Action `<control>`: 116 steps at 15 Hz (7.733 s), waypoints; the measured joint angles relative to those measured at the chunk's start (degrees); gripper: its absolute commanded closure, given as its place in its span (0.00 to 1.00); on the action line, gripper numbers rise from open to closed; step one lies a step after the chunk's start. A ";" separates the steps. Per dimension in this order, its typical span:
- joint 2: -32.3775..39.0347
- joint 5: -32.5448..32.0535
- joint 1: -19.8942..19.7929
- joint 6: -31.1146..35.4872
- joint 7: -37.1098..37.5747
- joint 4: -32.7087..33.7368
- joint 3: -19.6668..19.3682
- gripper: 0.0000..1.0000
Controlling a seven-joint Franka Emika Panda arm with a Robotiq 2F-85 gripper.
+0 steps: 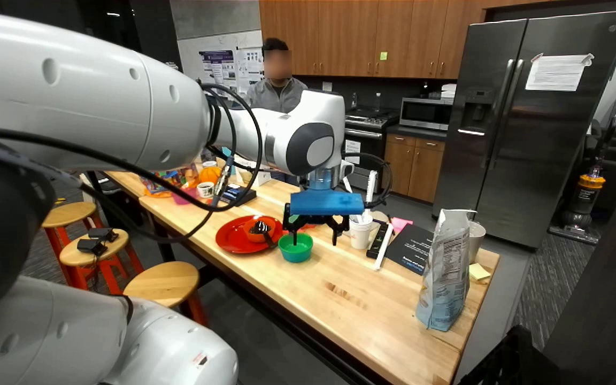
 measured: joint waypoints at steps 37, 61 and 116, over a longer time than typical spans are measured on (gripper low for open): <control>-10.48 -0.89 15.59 -17.36 -5.32 0.85 18.75 0.00; 17.01 2.36 14.17 15.42 -7.06 10.95 10.70 0.00; 41.06 9.73 10.10 21.79 -9.09 18.27 21.25 0.00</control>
